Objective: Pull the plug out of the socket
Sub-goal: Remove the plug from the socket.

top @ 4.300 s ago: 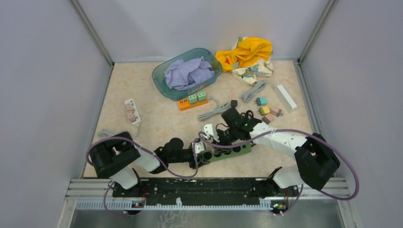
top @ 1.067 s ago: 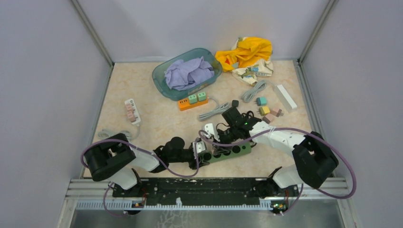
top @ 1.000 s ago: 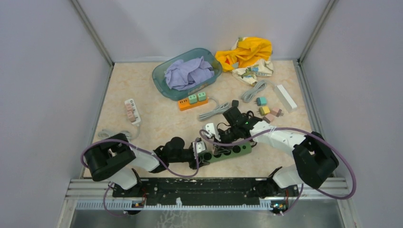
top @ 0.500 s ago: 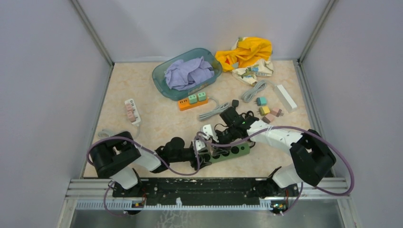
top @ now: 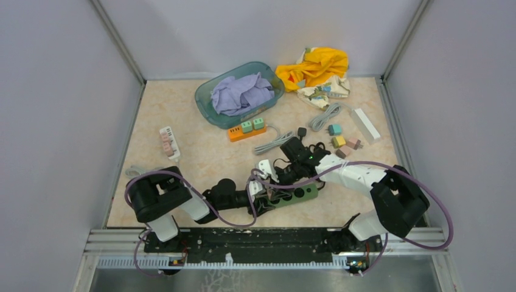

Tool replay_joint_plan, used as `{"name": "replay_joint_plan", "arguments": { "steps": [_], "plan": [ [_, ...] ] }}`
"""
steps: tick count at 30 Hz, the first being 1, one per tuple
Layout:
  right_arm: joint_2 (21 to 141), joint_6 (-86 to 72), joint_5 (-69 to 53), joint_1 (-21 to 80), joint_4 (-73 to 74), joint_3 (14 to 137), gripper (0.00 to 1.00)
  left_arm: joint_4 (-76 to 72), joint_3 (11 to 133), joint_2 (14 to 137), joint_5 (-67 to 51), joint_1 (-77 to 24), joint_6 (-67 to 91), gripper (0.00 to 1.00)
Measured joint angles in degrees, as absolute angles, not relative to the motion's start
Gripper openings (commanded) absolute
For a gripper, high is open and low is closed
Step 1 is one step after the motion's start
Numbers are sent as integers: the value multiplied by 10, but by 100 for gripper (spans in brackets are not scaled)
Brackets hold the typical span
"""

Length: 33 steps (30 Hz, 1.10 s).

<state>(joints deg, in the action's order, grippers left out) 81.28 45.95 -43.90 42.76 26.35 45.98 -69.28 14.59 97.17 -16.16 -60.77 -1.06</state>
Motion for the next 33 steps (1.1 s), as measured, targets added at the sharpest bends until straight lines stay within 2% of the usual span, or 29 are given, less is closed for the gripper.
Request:
{"name": "replay_joint_plan", "arguments": {
  "steps": [1,3,11,15,16,17,18,20,24,26,33],
  "plan": [
    [813,460,-439,428,263,460,0,-697,143,972,-162,-608,-11,57],
    [813,460,-438,427,262,463,0,-702,138,973,-163,-608,-11,55],
    [813,460,-436,428,262,463,0,-701,137,977,-163,-609,-17,62],
    [813,460,-435,428,265,463,0,-695,138,980,-162,-610,-20,60],
    [813,460,-435,428,265,463,0,-694,138,980,-162,-610,-21,58],
    [813,461,-435,428,265,463,0,-694,138,980,-162,-610,-22,52],
    [813,461,-434,428,265,463,0,-694,138,980,-162,-610,-22,41],
    [813,463,-433,427,265,463,0,-695,139,981,-163,-610,-23,28],
    [813,465,-433,427,267,463,0,-695,140,984,-163,-610,-24,12],
    [813,470,-435,427,269,463,0,-695,141,984,-163,-610,-24,9],
    [813,473,-433,434,273,463,0,-686,144,985,-166,-610,-24,7]
  ]
}}
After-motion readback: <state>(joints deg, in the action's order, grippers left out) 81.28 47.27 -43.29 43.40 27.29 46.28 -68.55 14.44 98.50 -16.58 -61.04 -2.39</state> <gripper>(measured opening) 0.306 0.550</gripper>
